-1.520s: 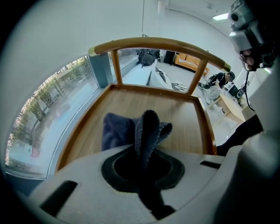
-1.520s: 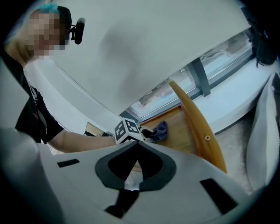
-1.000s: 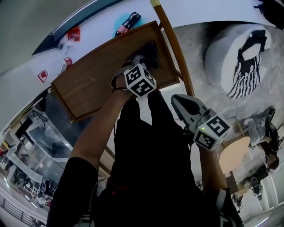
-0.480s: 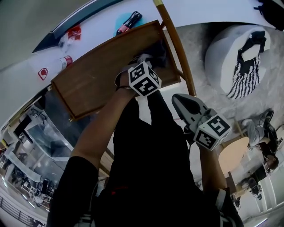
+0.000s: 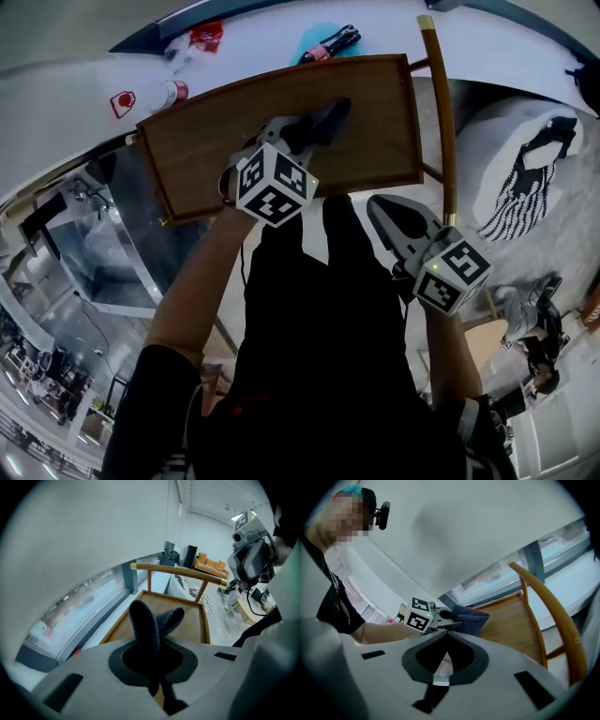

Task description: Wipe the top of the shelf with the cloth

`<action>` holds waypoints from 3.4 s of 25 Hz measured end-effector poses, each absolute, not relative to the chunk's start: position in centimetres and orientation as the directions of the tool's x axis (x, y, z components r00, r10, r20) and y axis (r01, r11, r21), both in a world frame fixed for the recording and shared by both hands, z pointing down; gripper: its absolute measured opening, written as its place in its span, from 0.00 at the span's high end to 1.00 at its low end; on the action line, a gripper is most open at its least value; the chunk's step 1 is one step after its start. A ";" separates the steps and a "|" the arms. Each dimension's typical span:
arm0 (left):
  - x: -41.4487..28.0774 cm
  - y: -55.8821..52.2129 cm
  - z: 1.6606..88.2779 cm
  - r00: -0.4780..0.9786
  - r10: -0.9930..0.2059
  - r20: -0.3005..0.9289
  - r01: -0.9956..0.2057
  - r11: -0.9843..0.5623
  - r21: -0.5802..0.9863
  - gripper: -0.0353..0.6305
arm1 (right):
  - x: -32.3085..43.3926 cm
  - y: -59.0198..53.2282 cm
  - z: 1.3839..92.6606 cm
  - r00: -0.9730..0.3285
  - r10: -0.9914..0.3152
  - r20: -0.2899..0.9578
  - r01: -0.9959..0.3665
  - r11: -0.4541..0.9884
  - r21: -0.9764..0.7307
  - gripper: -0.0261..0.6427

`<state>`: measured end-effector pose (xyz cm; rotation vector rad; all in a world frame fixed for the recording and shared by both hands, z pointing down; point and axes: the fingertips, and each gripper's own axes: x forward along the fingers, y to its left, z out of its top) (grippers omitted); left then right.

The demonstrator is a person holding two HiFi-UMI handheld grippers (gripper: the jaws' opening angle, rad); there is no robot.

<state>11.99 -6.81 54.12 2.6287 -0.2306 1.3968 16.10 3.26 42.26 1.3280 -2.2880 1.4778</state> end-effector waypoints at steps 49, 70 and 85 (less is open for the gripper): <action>-14.7 -0.2 63.1 0.317 -0.060 0.947 -0.465 -0.879 0.100 0.89 | -1.3 2.9 44.9 -0.776 -0.327 0.539 -0.629 0.333 -0.703 0.95; 1.6 1.8 63.3 0.356 0.067 0.932 -0.216 -0.965 0.152 0.89 | 10.5 6.3 45.1 -0.694 -0.491 0.527 -0.678 0.197 -0.708 0.95; 12.1 3.6 63.1 0.372 0.136 0.918 -0.035 -0.986 0.161 0.89 | 17.2 8.6 45.2 -0.620 -0.582 0.526 -0.698 0.102 -0.709 0.95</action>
